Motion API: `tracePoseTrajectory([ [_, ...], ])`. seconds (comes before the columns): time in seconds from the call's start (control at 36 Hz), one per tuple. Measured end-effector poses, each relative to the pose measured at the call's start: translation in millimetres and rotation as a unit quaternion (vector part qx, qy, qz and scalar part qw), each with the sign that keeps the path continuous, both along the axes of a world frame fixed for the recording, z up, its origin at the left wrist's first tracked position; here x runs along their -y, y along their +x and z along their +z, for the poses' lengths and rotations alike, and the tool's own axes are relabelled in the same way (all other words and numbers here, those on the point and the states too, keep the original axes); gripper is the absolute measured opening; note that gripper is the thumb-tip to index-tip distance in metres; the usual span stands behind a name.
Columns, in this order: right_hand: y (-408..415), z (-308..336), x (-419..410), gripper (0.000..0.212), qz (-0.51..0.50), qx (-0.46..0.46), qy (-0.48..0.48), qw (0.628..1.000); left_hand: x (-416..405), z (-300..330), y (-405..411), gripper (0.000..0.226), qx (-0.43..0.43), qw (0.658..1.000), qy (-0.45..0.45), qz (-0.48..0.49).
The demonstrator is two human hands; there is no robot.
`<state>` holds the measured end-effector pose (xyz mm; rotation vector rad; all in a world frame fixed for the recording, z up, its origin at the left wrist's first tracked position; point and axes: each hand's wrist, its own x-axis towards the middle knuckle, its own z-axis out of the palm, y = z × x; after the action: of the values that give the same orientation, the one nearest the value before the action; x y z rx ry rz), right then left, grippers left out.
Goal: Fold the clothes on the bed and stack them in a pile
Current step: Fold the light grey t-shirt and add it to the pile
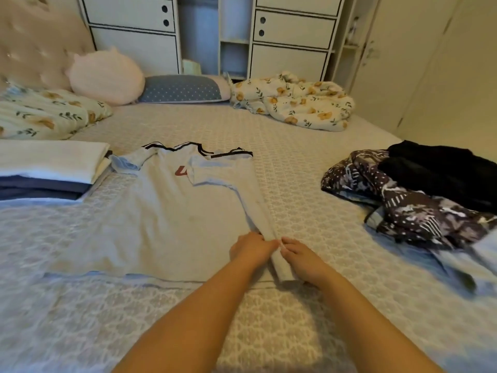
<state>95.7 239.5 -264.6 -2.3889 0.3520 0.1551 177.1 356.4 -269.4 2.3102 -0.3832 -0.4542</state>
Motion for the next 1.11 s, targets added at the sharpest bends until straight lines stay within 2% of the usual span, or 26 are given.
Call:
tracePoseTrajectory([
  [0.03,-8.3,4.1,-4.3,0.038,-0.023,0.009,0.039,0.999,1.0,3.7,-1.0,0.045,-0.041,0.998,-0.041,0.019],
  [0.08,-18.9,11.6,-9.5,0.038,-0.054,0.029,0.049,0.997,-0.3,13.7,0.6,0.045,-0.102,0.984,-0.128,0.072],
  [0.14,-23.0,16.1,-12.6,0.037,-0.063,0.058,0.025,0.996,-6.9,22.8,3.7,0.044,-0.095,0.979,-0.149,0.098],
  [0.19,-22.3,20.3,-16.2,0.044,-0.074,0.081,-0.031,0.994,-18.2,27.6,5.9,0.045,-0.036,0.989,-0.101,0.097],
  [0.28,-13.0,21.2,-28.9,0.050,-0.041,0.081,-0.109,0.990,-44.8,25.9,5.7,0.037,0.080,0.995,0.020,0.059],
  [0.39,6.8,19.8,-48.0,0.044,-0.004,0.069,-0.227,0.972,-67.7,10.9,13.9,0.039,0.119,0.972,0.197,-0.033],
  [0.44,19.7,20.9,-51.8,0.043,0.002,0.080,-0.255,0.964,-70.9,5.3,22.6,0.042,0.127,0.969,0.208,-0.032],
  [0.53,41.4,22.2,-54.6,0.043,0.029,0.071,-0.277,0.958,-71.3,0.6,39.1,0.045,0.166,0.971,0.170,0.019],
  [0.64,75.3,19.6,-54.7,0.036,0.048,0.054,-0.260,0.963,-73.0,-4.8,79.2,0.046,0.228,0.963,0.138,0.041],
  [0.69,95.1,17.1,-54.9,0.032,0.037,0.054,-0.236,0.969,-75.5,-8.8,105.5,0.046,0.260,0.951,0.166,0.029],
  [0.75,113.9,13.3,-55.9,0.037,0.011,0.058,-0.215,0.975,-77.4,-13.9,131.1,0.046,0.284,0.937,0.201,0.012],
  [0.89,174.0,7.9,-48.8,0.046,-0.060,0.087,-0.235,0.966,-62.4,-16.7,198.5,0.046,0.369,0.903,0.217,-0.020],
  [1.0,223.0,7.6,-38.3,0.035,-0.071,0.084,-0.302,0.947,-36.0,-7.9,250.9,0.045,0.416,0.877,0.236,-0.039],
  [1.11,255.8,2.8,-22.0,0.024,-0.116,0.051,-0.300,0.945,-13.1,0.6,280.0,0.028,0.415,0.857,0.299,-0.055],
])
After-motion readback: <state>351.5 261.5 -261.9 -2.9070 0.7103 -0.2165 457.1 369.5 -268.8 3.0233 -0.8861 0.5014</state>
